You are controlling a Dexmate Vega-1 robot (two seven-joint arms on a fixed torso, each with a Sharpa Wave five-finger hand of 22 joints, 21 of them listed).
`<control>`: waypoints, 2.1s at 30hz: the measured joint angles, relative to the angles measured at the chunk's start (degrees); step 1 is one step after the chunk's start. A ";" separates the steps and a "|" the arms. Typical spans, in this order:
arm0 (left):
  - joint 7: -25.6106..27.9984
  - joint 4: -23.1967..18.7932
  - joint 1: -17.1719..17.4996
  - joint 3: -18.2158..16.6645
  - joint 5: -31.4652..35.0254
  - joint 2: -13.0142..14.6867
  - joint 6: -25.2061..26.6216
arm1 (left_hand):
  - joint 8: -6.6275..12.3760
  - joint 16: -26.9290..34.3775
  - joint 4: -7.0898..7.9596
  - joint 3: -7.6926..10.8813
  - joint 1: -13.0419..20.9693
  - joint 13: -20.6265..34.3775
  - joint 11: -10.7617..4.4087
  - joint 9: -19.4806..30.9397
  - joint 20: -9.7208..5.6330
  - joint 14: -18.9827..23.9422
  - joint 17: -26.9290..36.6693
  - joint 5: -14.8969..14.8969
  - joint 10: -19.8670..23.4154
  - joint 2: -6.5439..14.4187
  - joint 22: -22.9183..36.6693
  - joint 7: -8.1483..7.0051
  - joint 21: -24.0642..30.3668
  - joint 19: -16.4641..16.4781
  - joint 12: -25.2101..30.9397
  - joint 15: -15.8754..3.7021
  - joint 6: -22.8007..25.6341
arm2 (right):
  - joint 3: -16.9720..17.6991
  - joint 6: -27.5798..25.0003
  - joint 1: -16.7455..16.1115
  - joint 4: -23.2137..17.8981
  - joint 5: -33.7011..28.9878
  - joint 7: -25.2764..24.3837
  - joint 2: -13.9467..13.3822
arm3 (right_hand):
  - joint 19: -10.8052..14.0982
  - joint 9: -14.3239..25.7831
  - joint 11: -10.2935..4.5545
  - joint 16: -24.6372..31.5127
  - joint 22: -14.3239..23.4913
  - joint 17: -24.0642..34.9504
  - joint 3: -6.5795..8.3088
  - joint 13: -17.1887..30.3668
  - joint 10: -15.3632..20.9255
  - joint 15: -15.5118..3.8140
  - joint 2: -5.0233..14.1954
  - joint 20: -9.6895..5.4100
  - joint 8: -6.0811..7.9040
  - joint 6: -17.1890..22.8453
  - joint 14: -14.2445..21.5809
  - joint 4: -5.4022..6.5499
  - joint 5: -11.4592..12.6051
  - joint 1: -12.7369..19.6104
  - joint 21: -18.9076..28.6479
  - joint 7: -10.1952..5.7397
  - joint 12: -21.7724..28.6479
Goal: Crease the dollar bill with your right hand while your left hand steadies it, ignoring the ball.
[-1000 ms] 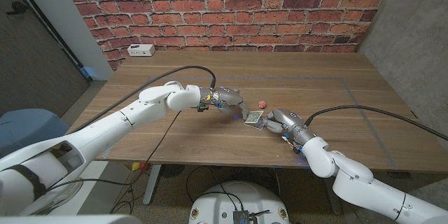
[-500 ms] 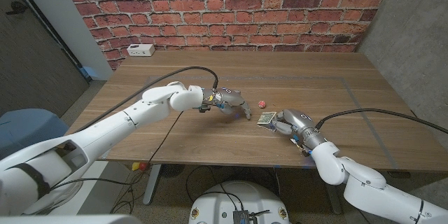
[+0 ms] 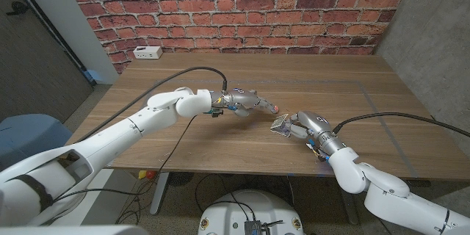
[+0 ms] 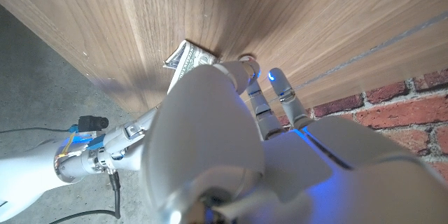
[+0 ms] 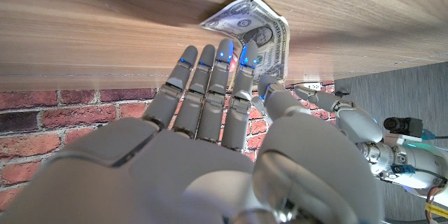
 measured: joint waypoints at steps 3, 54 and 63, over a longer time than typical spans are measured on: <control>0.59 -0.11 0.01 0.08 1.26 -0.02 -0.20 | 0.15 0.00 -0.07 -0.07 -0.21 0.00 0.00 0.00 0.00 -0.51 0.18 0.30 0.00 0.21 0.14 0.11 -0.30 0.00 0.00 0.09 1.22 | 0.09 0.48 -0.04 0.28 0.00 0.00 0.05 | -0.20 0.00 0.00 0.00 0.00 0.00 0.00 0.00 0.00 0.00 0.00 -0.20 0.00 0.00 0.00 0.00 0.00 0.00 0.00 0.00 0.00; -10.70 5.25 -5.53 8.70 3.38 -5.54 -2.43 | -0.02 1.28 -0.07 2.48 3.74 -0.10 -0.38 -0.16 -0.18 -2.08 2.30 0.77 -3.25 0.81 0.55 0.34 0.93 0.19 0.45 -0.07 -3.11 | 5.39 4.10 -3.86 1.93 -1.79 -9.05 1.61 | -2.36 0.03 -1.75 -4.44 0.01 -0.30 6.97 -0.02 -8.50 -0.82 1.87 -1.54 -0.38 -7.25 -6.16 -2.39 2.34 8.46 -1.33 -1.89 -1.26; -10.92 5.93 -6.24 9.24 3.73 -6.11 -2.27 | -0.02 1.35 -0.03 2.44 3.32 -0.10 -0.38 -0.15 -0.18 -2.02 2.49 0.77 -3.25 0.75 0.55 0.34 0.91 0.19 0.45 -0.02 -3.11 | 6.70 5.42 -4.55 0.96 -2.16 -8.13 1.32 | -0.98 0.03 -2.34 -5.11 0.01 -2.70 20.31 -0.15 1.28 -3.48 -4.55 -1.65 1.07 5.73 1.47 -2.33 8.46 15.05 -1.33 -1.42 2.28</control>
